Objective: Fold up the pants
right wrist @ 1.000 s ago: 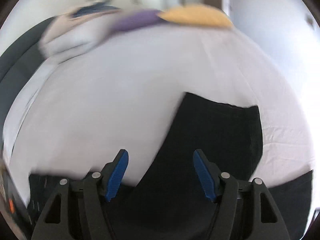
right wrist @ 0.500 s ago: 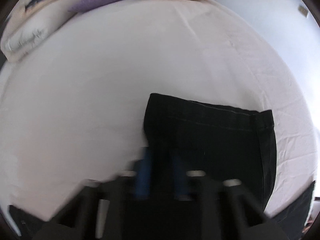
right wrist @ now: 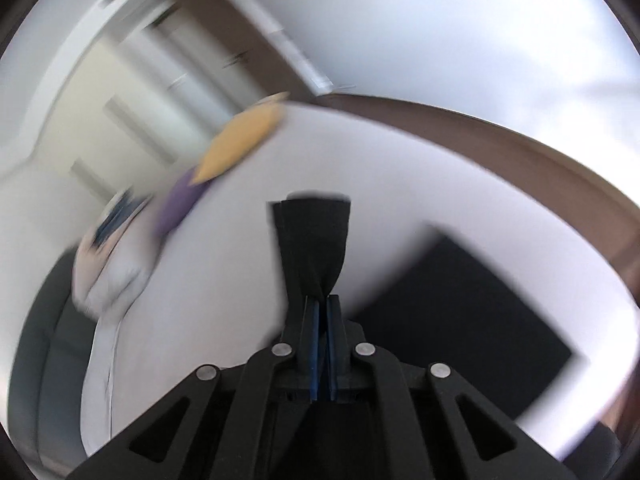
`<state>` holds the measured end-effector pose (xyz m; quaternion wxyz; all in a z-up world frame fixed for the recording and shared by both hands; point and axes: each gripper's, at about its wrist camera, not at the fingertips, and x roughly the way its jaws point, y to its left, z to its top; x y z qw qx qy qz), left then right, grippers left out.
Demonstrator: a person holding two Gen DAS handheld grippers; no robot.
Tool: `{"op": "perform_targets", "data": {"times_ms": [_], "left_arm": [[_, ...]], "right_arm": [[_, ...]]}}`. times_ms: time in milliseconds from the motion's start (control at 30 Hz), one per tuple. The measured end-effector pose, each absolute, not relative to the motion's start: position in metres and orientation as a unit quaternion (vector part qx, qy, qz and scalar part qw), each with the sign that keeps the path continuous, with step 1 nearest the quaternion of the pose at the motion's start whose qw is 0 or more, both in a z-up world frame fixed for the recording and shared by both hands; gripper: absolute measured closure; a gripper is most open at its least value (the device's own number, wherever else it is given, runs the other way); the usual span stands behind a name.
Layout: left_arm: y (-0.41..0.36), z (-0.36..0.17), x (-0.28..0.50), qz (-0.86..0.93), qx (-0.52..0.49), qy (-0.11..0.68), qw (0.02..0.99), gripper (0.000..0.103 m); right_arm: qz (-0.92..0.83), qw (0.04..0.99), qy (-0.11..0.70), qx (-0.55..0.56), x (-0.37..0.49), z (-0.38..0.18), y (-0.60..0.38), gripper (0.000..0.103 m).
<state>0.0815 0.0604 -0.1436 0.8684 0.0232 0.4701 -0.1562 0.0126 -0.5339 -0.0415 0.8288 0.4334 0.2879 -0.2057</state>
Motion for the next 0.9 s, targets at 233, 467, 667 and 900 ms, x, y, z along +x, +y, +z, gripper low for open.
{"op": "perform_targets", "data": {"times_ms": [233,467,667,900], "left_arm": [[0.044,-0.134,0.078,-0.127,0.031,0.482,0.866,0.039],[0.032,-0.128,0.068,-0.117,0.018,0.485,0.866,0.038],[0.031,-0.132,0.067,-0.114,0.017,0.491,0.864,0.032],[0.029,-0.135,0.068,-0.113,0.02,0.492,0.863,0.028]], "right_arm": [[-0.226,0.75,0.253,0.568,-0.07,-0.111,-0.558,0.079],[-0.187,0.757,0.234,0.581,-0.037,-0.118,-0.535,0.038],[-0.167,0.75,0.25,0.589,-0.004,-0.127,-0.536,0.047],[-0.175,0.742,0.243,0.599,-0.011,-0.139,-0.55,0.099]]}}
